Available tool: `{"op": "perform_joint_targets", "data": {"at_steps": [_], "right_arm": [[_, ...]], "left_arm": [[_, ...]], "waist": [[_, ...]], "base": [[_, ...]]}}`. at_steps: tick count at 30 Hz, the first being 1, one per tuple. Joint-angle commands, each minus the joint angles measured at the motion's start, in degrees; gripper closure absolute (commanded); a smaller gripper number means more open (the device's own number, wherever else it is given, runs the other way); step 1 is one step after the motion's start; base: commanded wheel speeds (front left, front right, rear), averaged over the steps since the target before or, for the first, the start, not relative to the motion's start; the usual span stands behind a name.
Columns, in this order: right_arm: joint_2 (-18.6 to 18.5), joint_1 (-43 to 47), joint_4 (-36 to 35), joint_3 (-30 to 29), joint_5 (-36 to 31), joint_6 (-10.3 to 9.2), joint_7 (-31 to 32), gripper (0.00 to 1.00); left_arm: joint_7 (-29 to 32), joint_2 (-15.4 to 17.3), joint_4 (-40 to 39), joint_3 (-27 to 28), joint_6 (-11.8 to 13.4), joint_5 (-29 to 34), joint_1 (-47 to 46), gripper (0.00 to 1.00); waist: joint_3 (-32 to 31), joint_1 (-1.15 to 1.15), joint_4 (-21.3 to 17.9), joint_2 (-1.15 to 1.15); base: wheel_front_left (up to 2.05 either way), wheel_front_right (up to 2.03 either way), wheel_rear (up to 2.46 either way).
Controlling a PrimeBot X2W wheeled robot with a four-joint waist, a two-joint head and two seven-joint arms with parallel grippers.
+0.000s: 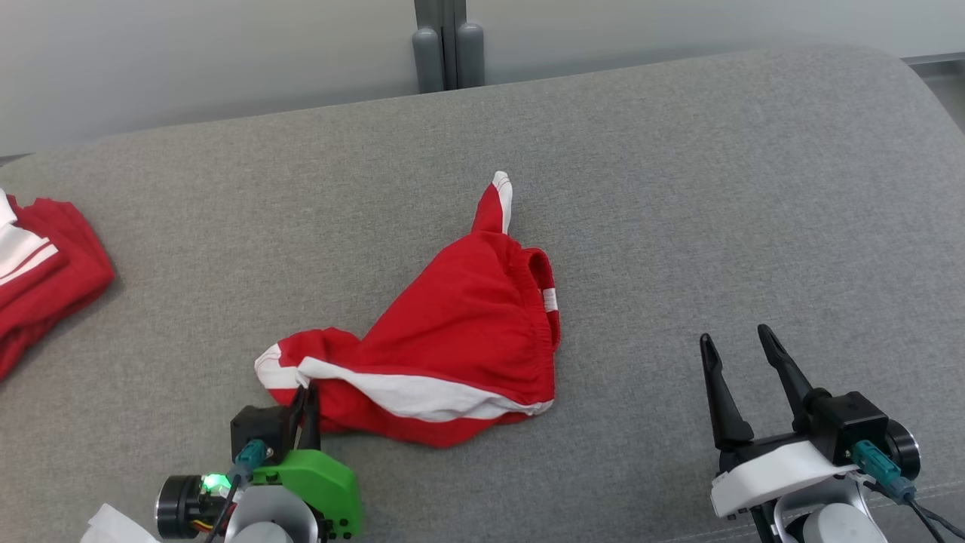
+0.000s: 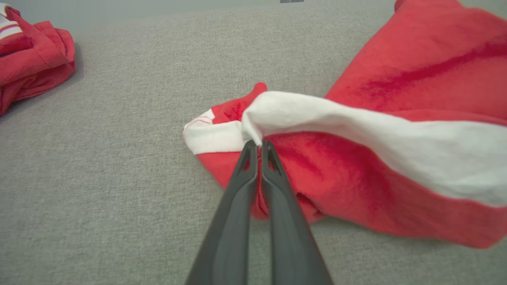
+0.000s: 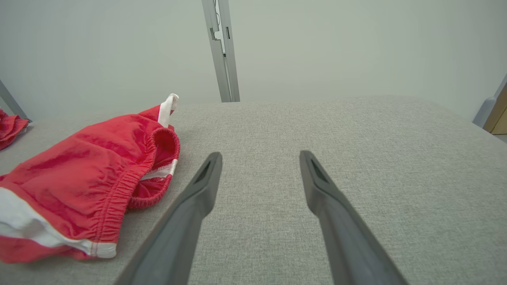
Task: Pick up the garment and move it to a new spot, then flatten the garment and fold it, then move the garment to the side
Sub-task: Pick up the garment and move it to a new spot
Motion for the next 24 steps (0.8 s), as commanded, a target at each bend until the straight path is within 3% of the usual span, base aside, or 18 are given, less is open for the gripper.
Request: {"op": "perform_joint_targets", "data": {"at_steps": [1,3,4,5,18,24], "right_arm": [[-0.1,-0.6,0.1,0.1,-0.3,0.00,-0.2,0.00],[-0.1,-0.5,0.1,0.0,-0.2,0.00,-0.2,0.00],[-0.1,-0.5,0.1,0.0,-0.2,0.00,-0.2,0.00],[-0.1,-0.4,0.0,-0.1,-0.2,0.00,-0.2,0.00],[-0.1,0.0,0.4,-0.4,-0.1,0.00,-0.2,0.00],[-0.1,-0.3,-0.4,-1.9,-0.4,0.00,-0.2,0.00]], "left_arm": [[-0.3,0.0,-0.2,-0.1,-0.3,-0.7,1.1,0.97],[-0.4,-0.2,-0.5,-0.3,-0.8,-1.1,1.8,0.63],[-0.7,-0.3,-0.7,-0.2,-0.9,-1.2,2.0,0.36],[-1.0,-0.3,-1.0,-0.3,-1.1,-1.2,2.2,0.00],[-4.6,1.3,-8.1,2.6,-0.3,-1.5,2.5,0.00],[-6.0,1.7,-11.5,4.8,-2.3,-1.6,3.9,0.00]], "waist": [[0.0,0.00,0.0,0.00],[-0.1,0.00,0.0,0.00],[-0.1,0.00,0.0,0.00],[-0.2,0.00,0.0,0.00],[-1.6,0.00,1.8,0.00],[-3.0,0.00,2.2,0.00]], "base": [[0.00,0.00,0.00],[0.00,0.00,0.00],[0.00,0.00,0.00],[0.00,0.00,0.00],[0.00,0.00,0.00],[0.00,0.00,0.00]]}}
